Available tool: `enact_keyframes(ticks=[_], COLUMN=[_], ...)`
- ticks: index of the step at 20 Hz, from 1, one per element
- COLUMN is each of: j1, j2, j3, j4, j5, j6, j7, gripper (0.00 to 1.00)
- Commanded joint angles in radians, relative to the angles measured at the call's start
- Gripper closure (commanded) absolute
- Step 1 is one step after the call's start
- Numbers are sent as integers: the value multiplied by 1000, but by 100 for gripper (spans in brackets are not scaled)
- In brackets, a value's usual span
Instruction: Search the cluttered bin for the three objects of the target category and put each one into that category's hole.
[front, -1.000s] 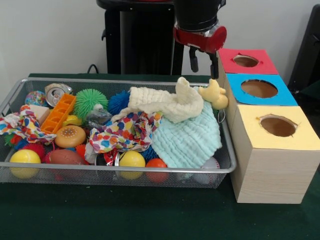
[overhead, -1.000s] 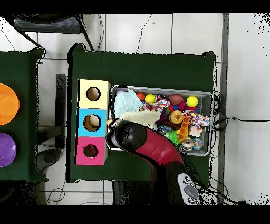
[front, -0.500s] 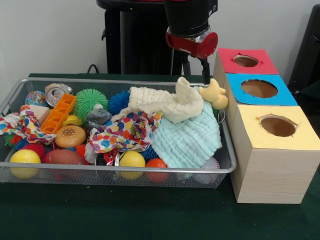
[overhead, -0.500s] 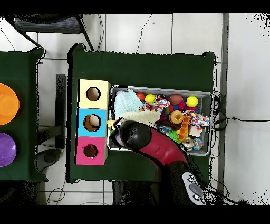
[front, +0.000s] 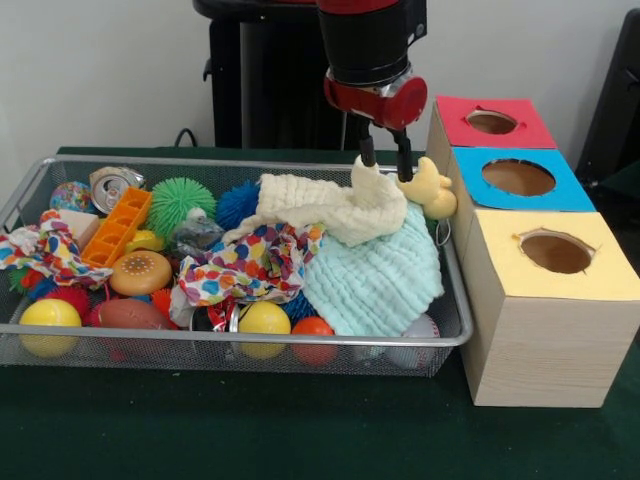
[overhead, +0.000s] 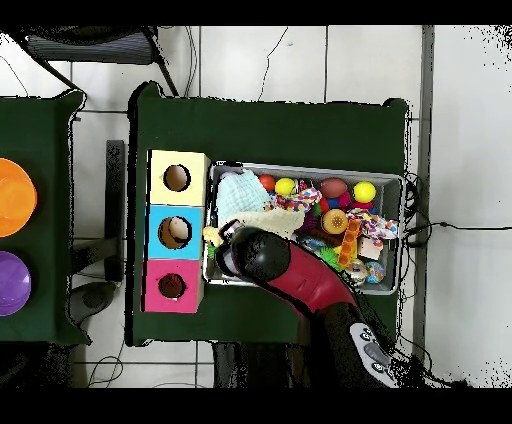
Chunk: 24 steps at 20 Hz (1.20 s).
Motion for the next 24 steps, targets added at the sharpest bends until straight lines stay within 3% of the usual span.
enact_keyframes(ticks=[1,5,9,17,24], j1=[-15,-8,-6,-67,-88], j2=[-20,-56,-34,94,109], j3=[117,109,113,193,231], j4=[80,91,89,89,137], j5=[61,79,76,53,33], j6=[-50,-18,-18,-166,-233], j7=[154,163,154,128,162], gripper=[0,0,0,0,0])
